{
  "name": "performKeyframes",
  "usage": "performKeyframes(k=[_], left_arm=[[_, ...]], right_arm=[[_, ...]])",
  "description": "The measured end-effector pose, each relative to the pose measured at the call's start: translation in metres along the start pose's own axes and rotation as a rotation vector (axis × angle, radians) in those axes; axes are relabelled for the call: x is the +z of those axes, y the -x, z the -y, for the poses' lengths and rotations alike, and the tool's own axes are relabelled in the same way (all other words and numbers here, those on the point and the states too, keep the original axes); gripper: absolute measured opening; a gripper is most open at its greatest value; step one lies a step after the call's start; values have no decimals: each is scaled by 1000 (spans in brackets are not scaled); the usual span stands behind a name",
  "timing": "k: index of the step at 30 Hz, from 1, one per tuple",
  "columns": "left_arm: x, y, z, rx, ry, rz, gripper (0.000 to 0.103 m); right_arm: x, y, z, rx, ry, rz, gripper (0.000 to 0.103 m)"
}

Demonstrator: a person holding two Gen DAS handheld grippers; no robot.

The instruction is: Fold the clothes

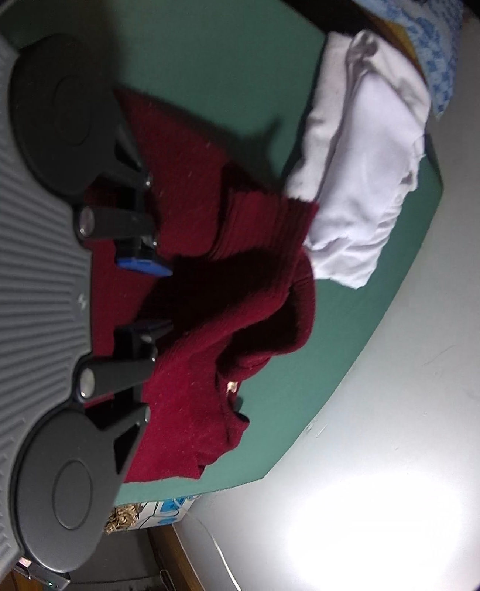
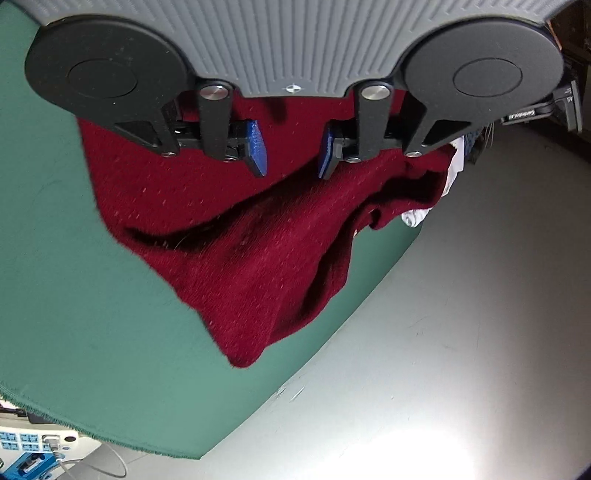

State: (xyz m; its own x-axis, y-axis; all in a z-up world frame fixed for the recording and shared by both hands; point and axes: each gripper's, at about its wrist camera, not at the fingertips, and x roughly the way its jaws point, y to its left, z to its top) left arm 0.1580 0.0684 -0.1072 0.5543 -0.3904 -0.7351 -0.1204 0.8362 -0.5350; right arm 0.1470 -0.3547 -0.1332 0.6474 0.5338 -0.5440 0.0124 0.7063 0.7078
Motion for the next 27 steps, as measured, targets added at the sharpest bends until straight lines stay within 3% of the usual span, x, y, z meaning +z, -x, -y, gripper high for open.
performKeyframes(k=[3, 5, 6, 7, 8, 9, 12, 16, 20, 22, 23, 27], left_arm=[[-4, -26, 18, -48, -21, -45, 23], [-1, -31, 23, -16, -26, -19, 34], [1, -33, 25, 0, -28, -6, 35], [3, -36, 28, 16, -30, 6, 31], [4, -38, 31, 32, -33, 19, 4], [6, -41, 33, 48, -35, 32, 0], [10, -47, 41, 94, -41, 70, 0], [12, -10, 55, 103, 1, 106, 0], [1, 2, 53, 172, 36, 41, 0], [-8, 1, 50, 171, 14, 23, 1], [-14, -1, 46, 180, -9, 24, 7], [-23, -8, 27, 188, -3, 23, 7]], right_arm=[[-15, -5, -21, -27, 112, -27, 40], [-22, -5, -30, -35, 166, -32, 42], [-24, -3, -33, -32, 184, -33, 42], [-25, -1, -35, -30, 196, -33, 42], [-26, 0, -37, -30, 207, -32, 42], [-27, 1, -38, -35, 215, -31, 42], [-29, 5, -39, -51, 224, -26, 43], [-30, 11, -34, -48, 205, -19, 43], [-33, 11, -39, -47, 235, -19, 44], [-34, 10, -42, -50, 256, -25, 45], [-35, 11, -43, -46, 259, -28, 45], [-38, 14, -48, -48, 300, -42, 46]])
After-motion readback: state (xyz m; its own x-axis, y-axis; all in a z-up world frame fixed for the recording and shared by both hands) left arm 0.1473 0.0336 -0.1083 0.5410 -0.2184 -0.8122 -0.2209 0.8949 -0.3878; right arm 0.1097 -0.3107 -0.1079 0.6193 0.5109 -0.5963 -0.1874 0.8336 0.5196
